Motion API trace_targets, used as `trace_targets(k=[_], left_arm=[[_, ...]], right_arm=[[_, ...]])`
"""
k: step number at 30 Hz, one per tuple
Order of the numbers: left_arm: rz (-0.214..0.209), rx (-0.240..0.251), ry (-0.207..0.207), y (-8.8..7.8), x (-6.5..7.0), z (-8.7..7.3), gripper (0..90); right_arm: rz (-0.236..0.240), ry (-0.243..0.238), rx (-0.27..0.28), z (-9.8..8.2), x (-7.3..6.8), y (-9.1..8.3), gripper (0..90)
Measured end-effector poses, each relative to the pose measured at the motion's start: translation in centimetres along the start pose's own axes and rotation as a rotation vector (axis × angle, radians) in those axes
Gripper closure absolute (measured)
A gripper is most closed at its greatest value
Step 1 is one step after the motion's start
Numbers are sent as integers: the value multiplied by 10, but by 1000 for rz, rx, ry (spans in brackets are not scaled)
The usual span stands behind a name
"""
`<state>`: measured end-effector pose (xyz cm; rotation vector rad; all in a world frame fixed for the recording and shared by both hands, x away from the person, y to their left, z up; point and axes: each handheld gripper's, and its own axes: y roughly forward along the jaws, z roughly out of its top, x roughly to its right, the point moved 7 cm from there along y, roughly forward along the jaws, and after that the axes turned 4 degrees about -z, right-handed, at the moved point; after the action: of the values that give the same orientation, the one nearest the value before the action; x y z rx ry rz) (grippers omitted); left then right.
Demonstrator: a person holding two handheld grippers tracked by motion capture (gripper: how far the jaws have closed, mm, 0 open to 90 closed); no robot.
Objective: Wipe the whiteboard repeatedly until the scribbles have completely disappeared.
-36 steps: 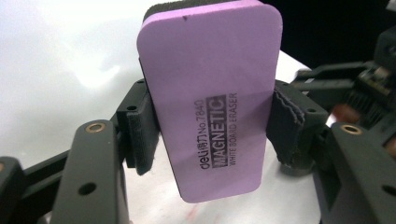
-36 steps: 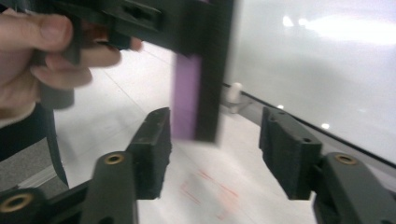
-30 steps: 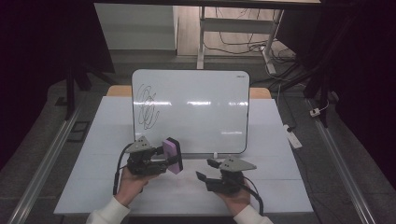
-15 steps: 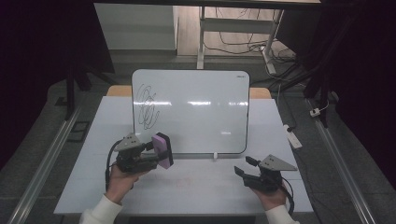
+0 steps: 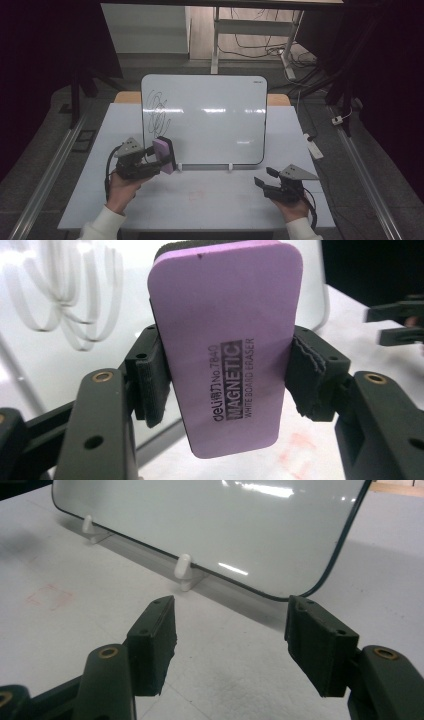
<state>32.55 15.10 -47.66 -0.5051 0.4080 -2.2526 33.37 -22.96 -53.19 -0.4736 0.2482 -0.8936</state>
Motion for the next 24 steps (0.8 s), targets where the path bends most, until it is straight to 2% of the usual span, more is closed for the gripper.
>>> trace_targets(k=[2,9,19,24], left_arm=[[9,9,-25,-2,-8,2,397],[59,6,-42,-1,-26,7,397],[145,28,-24,-7,-49,47,396],[179,29,-12,-9,-59,59,396]], right_arm=[[0,7,0,0,1,1,370],[-5,7,-7,-1,2,3,371],[2,-3,-11,-1,2,4,368],[23,-1,-7,-1,1,4,367]])
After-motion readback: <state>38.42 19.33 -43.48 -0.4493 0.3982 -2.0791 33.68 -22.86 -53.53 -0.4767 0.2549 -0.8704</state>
